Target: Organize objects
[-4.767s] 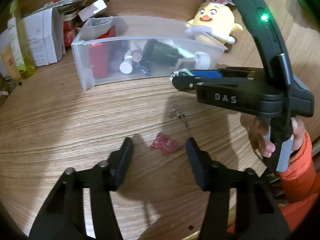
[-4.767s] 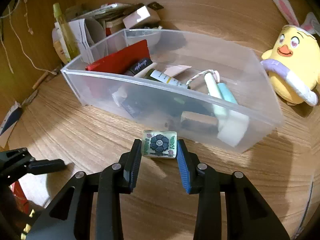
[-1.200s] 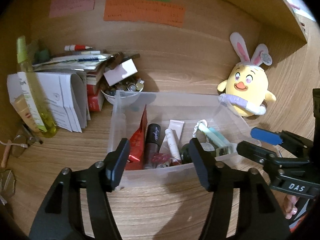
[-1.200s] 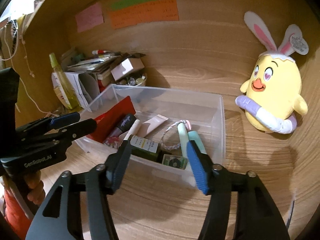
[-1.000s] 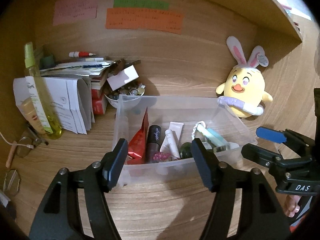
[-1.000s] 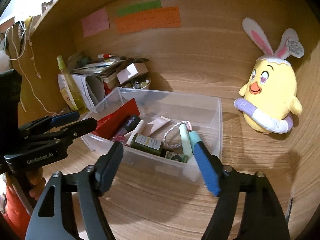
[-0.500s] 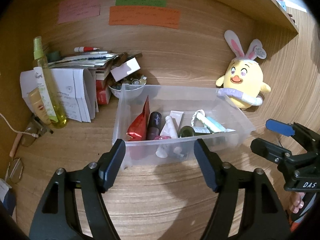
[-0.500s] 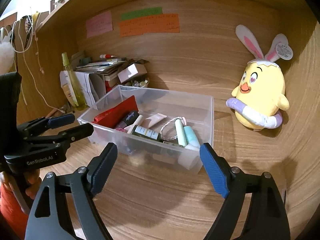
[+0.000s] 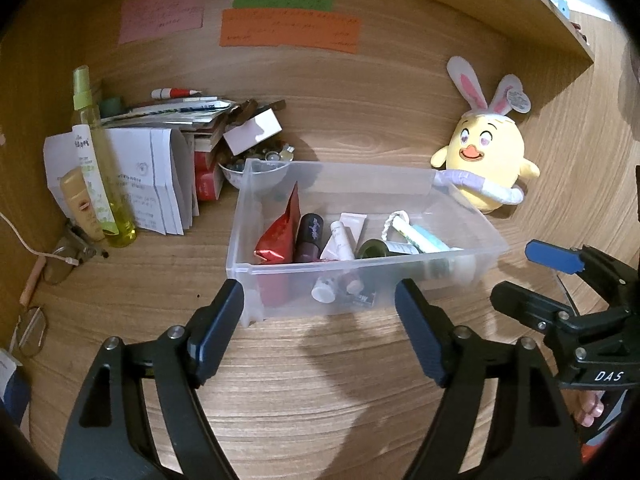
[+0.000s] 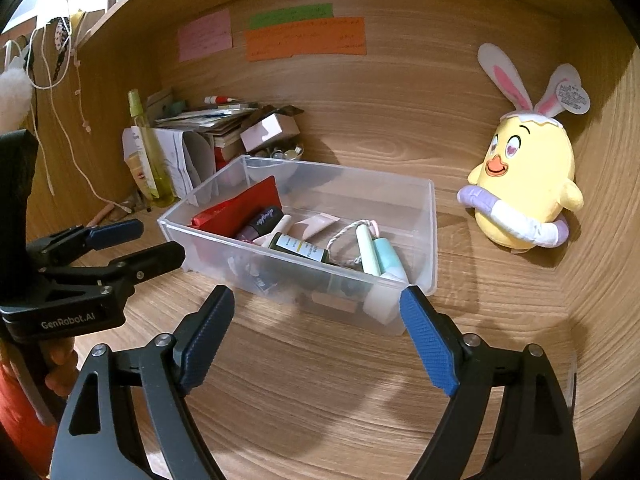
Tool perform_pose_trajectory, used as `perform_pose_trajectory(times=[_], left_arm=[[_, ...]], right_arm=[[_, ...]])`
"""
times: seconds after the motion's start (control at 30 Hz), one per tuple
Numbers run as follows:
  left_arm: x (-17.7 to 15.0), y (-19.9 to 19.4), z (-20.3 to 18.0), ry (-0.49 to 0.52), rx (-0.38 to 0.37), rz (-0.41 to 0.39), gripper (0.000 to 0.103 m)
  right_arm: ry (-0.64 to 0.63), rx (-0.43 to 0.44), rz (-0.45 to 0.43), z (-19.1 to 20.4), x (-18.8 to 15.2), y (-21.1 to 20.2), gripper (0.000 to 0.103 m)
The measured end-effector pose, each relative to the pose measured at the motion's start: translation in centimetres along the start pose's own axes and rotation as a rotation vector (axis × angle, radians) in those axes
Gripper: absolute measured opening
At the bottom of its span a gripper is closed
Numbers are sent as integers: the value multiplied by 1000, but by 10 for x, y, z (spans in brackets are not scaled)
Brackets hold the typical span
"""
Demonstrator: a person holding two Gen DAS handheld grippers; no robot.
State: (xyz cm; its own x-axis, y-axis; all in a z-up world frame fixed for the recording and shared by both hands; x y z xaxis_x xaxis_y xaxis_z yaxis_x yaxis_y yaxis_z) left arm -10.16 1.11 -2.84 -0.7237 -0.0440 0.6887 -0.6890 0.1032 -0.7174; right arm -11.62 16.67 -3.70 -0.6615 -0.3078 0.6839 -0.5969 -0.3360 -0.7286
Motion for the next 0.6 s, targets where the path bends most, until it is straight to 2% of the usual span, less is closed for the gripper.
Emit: perform_pose_trajectory(times=[0.43,0.6], left_arm=[[0,-3,-3,12,7,-12,83],[0,-5,-5,14,5,-16,87]], right_arm=[[13,1,-5,-2,0,-2,83],[19,3,-9,-4,0,-4,83]])
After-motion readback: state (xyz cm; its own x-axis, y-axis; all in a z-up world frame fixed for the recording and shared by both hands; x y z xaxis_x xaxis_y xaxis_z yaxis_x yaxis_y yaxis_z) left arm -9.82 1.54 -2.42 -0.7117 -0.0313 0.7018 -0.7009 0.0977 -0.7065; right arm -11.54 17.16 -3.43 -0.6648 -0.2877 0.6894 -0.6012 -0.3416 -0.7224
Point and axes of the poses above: each gripper's, at about its wrist camera, not at the fingertips, and y roughly the way its jaws point, z to its left, x to its top, the point moved 7 cm from there along y, roughly the way its jaws point, and after that the axes turned 9 degrees about z, right-handed, at the moved point
